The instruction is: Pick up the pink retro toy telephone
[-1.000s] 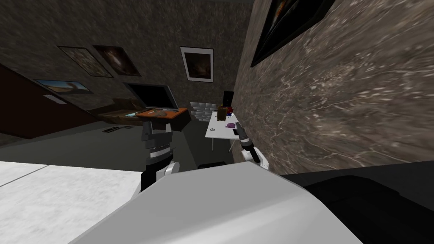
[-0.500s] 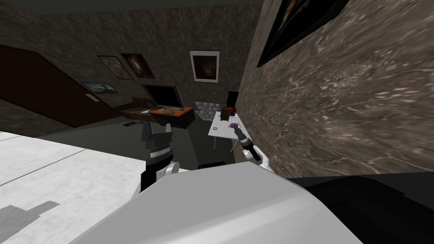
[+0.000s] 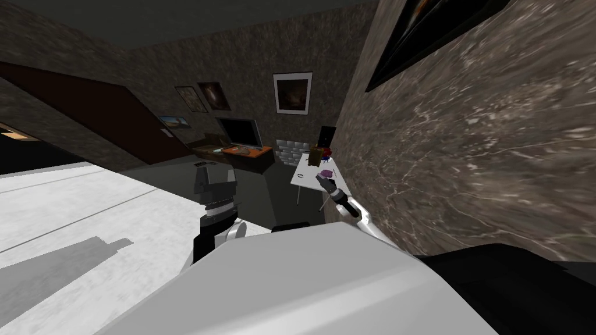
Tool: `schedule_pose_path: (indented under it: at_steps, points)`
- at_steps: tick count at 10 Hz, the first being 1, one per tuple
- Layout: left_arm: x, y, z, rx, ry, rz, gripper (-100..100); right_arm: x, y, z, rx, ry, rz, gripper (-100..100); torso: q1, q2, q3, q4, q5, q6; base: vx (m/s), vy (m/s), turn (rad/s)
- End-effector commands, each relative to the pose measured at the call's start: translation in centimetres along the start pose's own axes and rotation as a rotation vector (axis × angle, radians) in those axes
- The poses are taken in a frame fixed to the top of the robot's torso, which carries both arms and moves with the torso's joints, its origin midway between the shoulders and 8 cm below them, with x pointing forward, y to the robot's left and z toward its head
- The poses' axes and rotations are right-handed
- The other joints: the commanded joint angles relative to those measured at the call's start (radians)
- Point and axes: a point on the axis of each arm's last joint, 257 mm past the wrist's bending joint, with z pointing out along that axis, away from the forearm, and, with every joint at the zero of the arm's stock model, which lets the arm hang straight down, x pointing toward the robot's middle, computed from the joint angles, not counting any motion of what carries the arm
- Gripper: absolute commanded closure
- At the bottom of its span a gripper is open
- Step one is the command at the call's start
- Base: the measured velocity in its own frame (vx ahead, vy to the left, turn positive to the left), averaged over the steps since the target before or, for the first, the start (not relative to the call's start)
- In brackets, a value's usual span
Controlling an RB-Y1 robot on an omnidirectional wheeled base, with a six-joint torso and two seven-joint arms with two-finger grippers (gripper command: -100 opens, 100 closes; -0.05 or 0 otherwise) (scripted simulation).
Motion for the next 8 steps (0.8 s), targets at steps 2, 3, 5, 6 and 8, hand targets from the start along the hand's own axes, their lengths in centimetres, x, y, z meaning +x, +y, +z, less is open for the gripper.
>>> schedule_pose_path:
  at_steps: [2,3,5,6,8]
  points:
    - [0.0,0.0,0.0,0.0,0.0,0.0,0,1.6,-1.4,-0.7,-0.011,0.112,-0.048,-100,0.0,0.0,0.0,0.0,0.0,0.001,-0.029,0.001,0.164]
    - [0.0,0.0,0.0,0.0,0.0,0.0,0,1.6,-1.9,-1.2,-0.005,0.137,-0.062,-100,0.0,-0.001,0.0,0.0,0.0,0.0,-0.024,0.001,0.125]
    - [0.0,0.0,0.0,0.0,0.0,0.0,0,2.5,-3.2,-2.2,-0.003,0.223,-0.102,-100,0.0,-0.001,-0.001,0.0,0.0,0.0,-0.018,0.001,0.184]
    - [0.0,0.0,0.0,0.0,0.0,0.0,0,3.5,-4.4,-3.0,0.0,0.289,-0.127,-100,0.0,-0.001,-0.001,0.0,0.0,0.001,-0.02,0.002,0.219]
    - [0.0,0.0,0.0,0.0,0.0,0.0,0,4.0,-5.5,-4.1,-0.005,0.376,-0.171,-100,0.0,-0.002,-0.001,0.0,0.0,0.001,-0.012,0.001,0.188]
